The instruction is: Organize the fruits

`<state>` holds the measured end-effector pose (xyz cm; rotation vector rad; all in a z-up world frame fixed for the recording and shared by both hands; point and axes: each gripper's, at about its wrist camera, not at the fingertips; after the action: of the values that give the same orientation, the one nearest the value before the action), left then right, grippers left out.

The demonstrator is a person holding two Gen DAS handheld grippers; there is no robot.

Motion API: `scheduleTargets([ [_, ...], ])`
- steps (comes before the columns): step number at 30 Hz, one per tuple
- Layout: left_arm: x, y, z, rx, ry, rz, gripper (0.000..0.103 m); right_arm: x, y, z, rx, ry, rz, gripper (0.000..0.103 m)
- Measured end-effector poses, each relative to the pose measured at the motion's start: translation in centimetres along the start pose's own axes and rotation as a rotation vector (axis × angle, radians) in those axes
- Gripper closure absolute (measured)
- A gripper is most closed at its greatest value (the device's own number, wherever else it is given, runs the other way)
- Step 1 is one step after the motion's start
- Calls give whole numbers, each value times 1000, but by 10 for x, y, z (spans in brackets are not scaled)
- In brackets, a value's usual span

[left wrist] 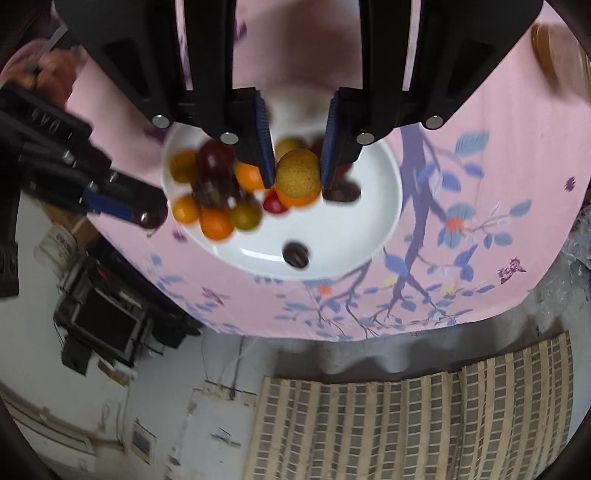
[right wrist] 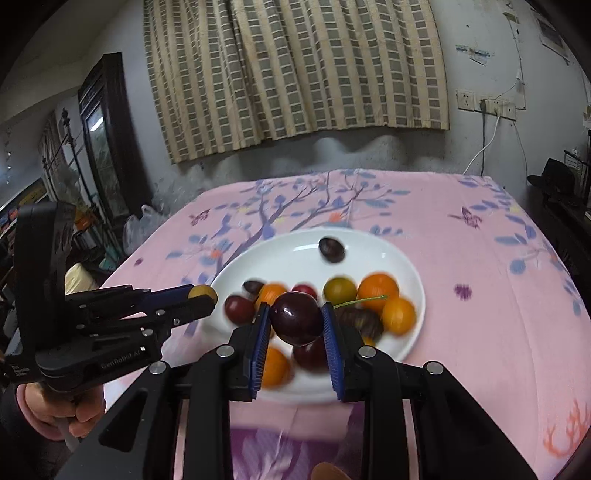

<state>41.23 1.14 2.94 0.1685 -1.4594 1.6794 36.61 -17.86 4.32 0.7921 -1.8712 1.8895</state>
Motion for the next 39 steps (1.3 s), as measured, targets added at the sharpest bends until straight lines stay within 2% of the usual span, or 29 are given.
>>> scheduleTargets([
  [3,-27,-18,-11,0,-40,-17,77,-32,-13,1,-6,24,-18,74],
  [4,-33,-20,-13,-2,-73,-25,71,-38,-15,2,-8,33,-24,70],
  [5,-36,-20,-14,-5,-121,-29,46,-44,-15,3,-13,41,-47,52],
  [6,-35,-18,-14,-9,-165,-22,23,-43,-13,5,-23,29,-55,44],
  [7,-29,-15,-12,-23,-207,8,14,-41,-11,6,-27,16,-55,42],
  [8,-20,-10,-8,-44,-231,37,6,-34,-5,6,-20,-3,-55,35],
  [9,-15,-6,-8,-58,-241,48,6,-26,0,5,-9,-5,-57,24],
  [11,-2,4,-1,-72,-261,21,5,-10,13,4,18,9,-62,10],
  [14,23,26,14,-69,-283,-9,5,17,35,3,39,20,-55,4],
  [18,60,68,35,-66,-291,13,5,55,72,6,62,56,-35,4],
  [20,75,92,45,-65,-269,8,5,69,89,8,67,71,-26,4],
  [25,97,135,57,-51,-272,13,5,90,126,8,78,58,-53,4],
  [28,106,143,63,-65,-283,45,5,100,136,3,98,69,-41,4],
  [39,117,155,68,-77,-275,64,5,106,139,-4,147,105,-14,4],
])
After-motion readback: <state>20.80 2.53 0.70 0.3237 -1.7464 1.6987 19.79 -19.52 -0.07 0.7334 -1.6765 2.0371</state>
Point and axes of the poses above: each gripper's, at about its wrist camera, not at the fingertips, and x roughly against the way its jaws point, z to its right, y to its underside, and after that the axes turned 14 degrees about y, right-handed
